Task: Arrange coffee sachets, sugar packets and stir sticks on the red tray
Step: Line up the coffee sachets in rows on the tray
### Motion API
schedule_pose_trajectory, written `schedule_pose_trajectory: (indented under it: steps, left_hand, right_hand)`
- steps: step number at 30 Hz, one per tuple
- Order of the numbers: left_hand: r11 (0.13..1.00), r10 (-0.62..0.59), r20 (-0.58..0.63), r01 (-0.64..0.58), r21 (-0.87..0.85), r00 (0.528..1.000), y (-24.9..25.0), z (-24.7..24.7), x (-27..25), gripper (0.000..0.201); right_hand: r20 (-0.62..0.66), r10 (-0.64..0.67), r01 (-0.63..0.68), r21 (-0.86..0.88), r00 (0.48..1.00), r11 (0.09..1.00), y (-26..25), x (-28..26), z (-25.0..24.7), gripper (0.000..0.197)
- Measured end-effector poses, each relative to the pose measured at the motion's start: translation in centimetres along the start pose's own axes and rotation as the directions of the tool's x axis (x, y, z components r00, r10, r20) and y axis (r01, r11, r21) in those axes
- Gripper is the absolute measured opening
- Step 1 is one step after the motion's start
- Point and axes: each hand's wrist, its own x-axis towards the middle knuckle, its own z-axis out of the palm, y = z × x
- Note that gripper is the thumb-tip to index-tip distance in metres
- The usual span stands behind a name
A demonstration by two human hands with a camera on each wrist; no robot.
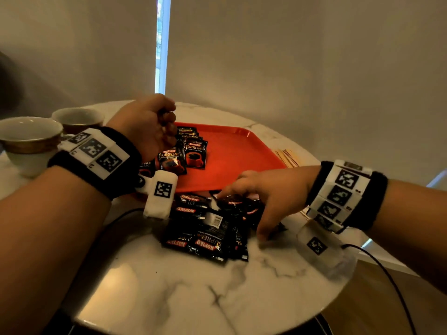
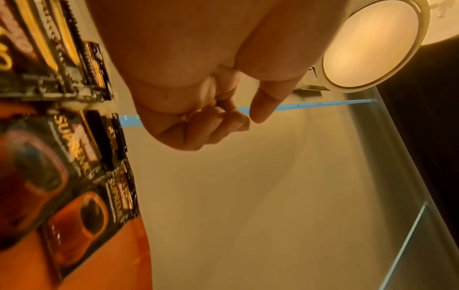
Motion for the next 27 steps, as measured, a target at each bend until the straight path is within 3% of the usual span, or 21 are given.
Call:
schedule_pose_trajectory:
  steps: [2, 5, 12, 15, 18, 21, 24, 27]
  left_hand:
    - [1.000, -0.014, 0.008, 0.014, -0.017, 1.000, -0.3, 0.5, -0.2, 0.019]
    - [1.000, -0.023, -0.005, 0.023, -0.015, 1.000, -0.9, 1.0, -0.4, 0.020]
    - [0.998, -0.032, -0.017, 0.031, -0.052, 0.999, -0.6, 0.8, -0.3, 0.021]
    - [0.997, -0.036, 0.019, 0.038, -0.072, 0.999, 0.1, 0.8, -0.7, 0.019]
    - [0.994, -0.059, 0.048, 0.063, -0.094, 0.997, 0.7, 1.0, -1.3, 0.018]
    - [0.991, -0.127, 0.109, 0.131, -0.036, 0.986, 0.8, 1.8, -2.2, 0.022]
    - [0.977, -0.212, 0.240, 0.203, 0.063, 0.947, 0.7, 2.6, -2.9, 0.052]
    - [0.977, -0.208, 0.441, 0.210, 0.044, 0.873, 0.5, 3.0, -3.3, 0.073]
  right_hand:
    - [-0.044, 0.015, -0.017, -0.060, 0.999, 0.998, -0.2, 0.3, 0.8, 0.095]
    - [-0.144, -0.005, -0.006, -0.078, 0.990, 0.997, -0.3, 0.3, 1.1, 0.070]
    - [-0.304, -0.023, 0.019, -0.018, 0.952, 1.000, 0.6, -1.0, 0.3, 0.033]
    - [-0.414, -0.016, 0.029, 0.027, 0.910, 0.999, 0.9, -1.6, -1.0, 0.025]
    - [-0.594, 0.003, 0.079, 0.112, 0.804, 0.991, 0.7, -2.3, -3.0, 0.020]
    - [-0.805, -0.022, 0.145, 0.080, 0.592, 0.986, -0.2, -1.9, -4.7, 0.023]
    - [-0.906, -0.105, 0.221, -0.013, 0.409, 0.975, -2.1, -0.3, -5.6, 0.023]
    - [-0.912, -0.197, 0.258, -0.105, 0.359, 0.960, -3.9, 1.6, -5.5, 0.024]
